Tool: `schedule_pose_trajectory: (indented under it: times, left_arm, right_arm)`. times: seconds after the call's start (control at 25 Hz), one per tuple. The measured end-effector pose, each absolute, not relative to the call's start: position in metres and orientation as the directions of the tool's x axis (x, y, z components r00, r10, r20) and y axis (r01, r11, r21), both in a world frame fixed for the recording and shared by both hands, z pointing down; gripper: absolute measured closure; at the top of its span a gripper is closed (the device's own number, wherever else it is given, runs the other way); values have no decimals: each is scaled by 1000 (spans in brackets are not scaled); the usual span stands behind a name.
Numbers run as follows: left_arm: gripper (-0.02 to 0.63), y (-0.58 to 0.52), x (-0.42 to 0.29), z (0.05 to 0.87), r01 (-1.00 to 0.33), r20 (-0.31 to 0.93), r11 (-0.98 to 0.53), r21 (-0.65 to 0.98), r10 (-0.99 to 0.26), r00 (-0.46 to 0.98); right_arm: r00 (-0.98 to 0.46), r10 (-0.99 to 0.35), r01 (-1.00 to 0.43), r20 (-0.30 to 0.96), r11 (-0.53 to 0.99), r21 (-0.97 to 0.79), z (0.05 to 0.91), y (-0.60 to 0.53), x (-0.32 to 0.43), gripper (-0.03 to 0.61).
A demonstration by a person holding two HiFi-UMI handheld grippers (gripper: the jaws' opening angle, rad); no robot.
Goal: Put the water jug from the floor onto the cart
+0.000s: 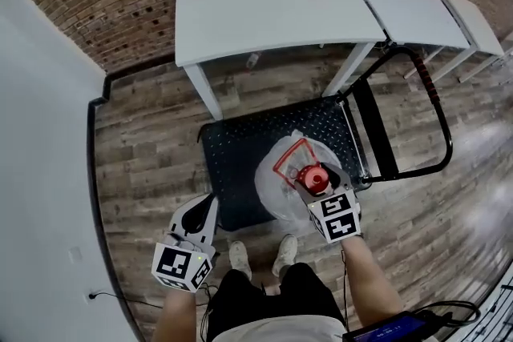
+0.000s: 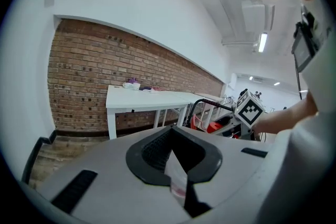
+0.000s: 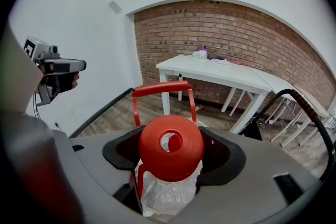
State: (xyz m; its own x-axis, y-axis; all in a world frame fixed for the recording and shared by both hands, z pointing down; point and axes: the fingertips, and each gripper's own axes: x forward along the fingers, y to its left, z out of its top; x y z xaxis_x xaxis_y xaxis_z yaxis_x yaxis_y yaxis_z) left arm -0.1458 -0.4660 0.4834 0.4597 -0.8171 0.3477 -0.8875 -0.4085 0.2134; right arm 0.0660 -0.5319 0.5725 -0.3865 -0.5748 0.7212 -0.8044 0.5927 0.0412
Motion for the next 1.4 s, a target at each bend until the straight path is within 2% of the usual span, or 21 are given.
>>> schedule_pose_trajectory:
  times: [0.64,1.4]
  left_arm:
    - [615,-465,-166,571,-916,413,-327,234,-819,398]
    - [615,-455,-163,593,-917,439,-317,244,-806,396]
  right_arm:
    - [-379,-548,-812,746,584,17,675,-551,70,264]
    - [-383,-519,-804,764,594,0,713,-549,66,264]
